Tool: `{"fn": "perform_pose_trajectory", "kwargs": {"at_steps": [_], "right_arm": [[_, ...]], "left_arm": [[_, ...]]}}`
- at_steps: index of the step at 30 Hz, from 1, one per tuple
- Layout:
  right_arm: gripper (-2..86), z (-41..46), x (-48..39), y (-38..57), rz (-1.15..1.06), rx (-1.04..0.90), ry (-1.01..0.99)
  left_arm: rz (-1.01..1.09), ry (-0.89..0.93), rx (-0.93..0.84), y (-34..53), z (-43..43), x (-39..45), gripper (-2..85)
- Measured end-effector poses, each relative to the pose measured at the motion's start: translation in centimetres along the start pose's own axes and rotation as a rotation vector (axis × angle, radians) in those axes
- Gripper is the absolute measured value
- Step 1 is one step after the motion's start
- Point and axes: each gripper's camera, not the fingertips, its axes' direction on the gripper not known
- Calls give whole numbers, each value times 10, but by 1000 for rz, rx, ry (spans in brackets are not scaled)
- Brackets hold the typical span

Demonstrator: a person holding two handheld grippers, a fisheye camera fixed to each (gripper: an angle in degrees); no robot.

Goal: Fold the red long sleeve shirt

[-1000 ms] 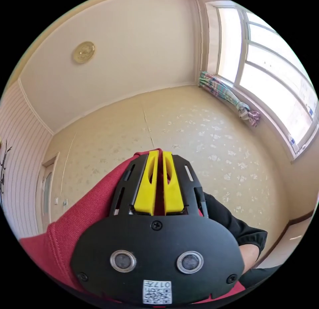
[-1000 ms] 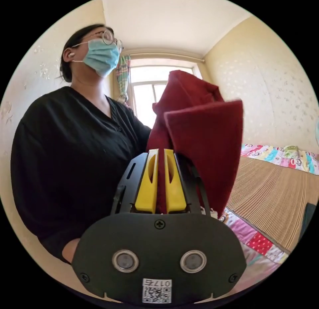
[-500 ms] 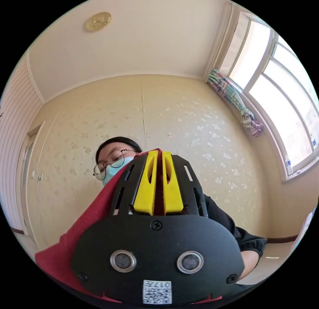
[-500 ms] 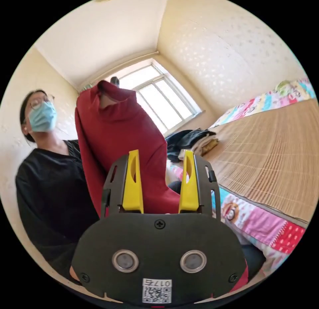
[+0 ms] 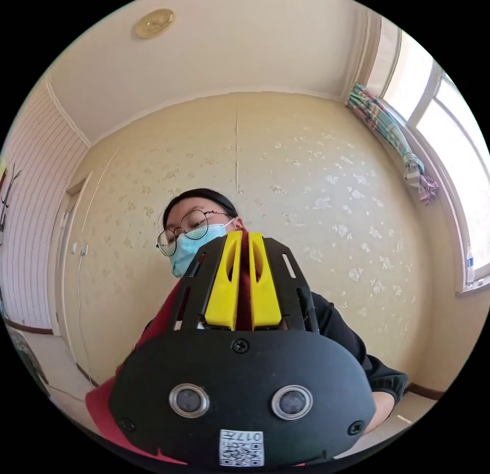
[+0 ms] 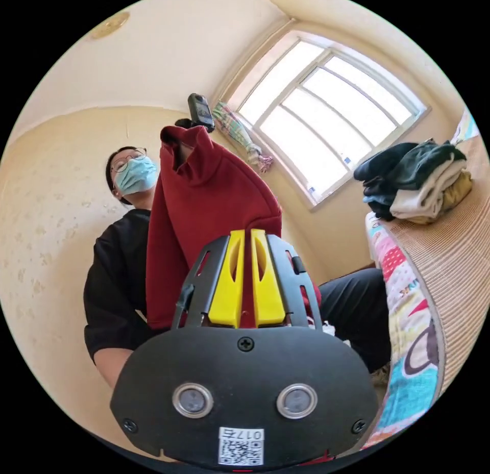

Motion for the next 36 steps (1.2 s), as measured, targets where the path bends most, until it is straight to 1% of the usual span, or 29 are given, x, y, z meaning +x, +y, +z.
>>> {"fn": "perform_pose_trajectory", "kwargs": {"at_steps": [2,3,4,5,6,7,8,9,10,11,12,14,16,17,18,20,22,24,26,27,28,29,32,33,36], "right_arm": [[30,-32,-34,-6,-40,113,130],[28,-53,-69,-10,-96,189,244],[26,-68,-110,-15,-161,253,371],[26,-74,-131,-18,-190,279,442],[24,-79,-175,-26,-243,310,589],[24,-77,-218,-37,-292,331,746],[23,-75,-239,-43,-315,343,823],[23,-67,-277,-56,-354,362,949],[22,-55,-311,-68,-408,384,1045],[22,-49,-329,-74,-442,403,1080],[21,-36,-359,-84,-504,446,1131],[21,-14,-398,-97,-573,524,1218],[20,24,-436,-109,-681,590,1331],[20,36,-443,-111,-706,600,1364],[20,60,-453,-116,-739,621,1442],[20,98,-459,-122,-770,669,1589],[21,151,-456,-123,-853,731,1799],[22,183,-450,-117,-937,778,1872],[22,210,-444,-111,-1031,796,1927],[22,224,-440,-107,-1077,812,1969],[22,235,-437,-103,-1106,831,2000],[22,239,-435,-101,-1120,838,2009],[22,254,-424,-87,-1204,834,2021],[22,256,-415,-85,-1216,803,2022],[23,242,-376,-103,-1156,655,2141]], "left_arm": [[33,-150,-59,-16,1,38,4],[40,-197,-74,-20,1,48,4],[48,-309,-101,-27,-1,69,5],[55,-430,-128,-34,-2,90,5],[60,-491,-143,-37,-2,100,5],[61,-608,-169,-44,-2,119,5],[57,-720,-184,-51,-1,136,6],[56,-774,-189,-54,-1,144,6],[54,-885,-196,-60,0,160,5],[41,-1008,-206,-66,1,173,4],[30,-1075,-214,-69,1,179,3],[-17,-1338,-268,-76,5,193,-1],[-55,-1471,-300,-76,7,194,-4],[-80,-1535,-286,-74,8,190,-6],[-83,-1558,-272,-73,9,188,-6],[-46,-1666,-224,-69,23,181,-8],[35,-1763,-211,-66,42,173,-9],[107,-1828,-148,-64,62,168,-9],[269,-1955,-16,-59,91,169,-9],[314,-1983,22,-57,98,170,-9],[397,-2020,106,-54,109,174,-9],[470,-2030,189,-50,117,179,-9],[610,-2055,341,-46,123,183,-9],[622,-2070,354,-48,122,181,-9],[598,-2154,377,-68,91,165,-8]]}}
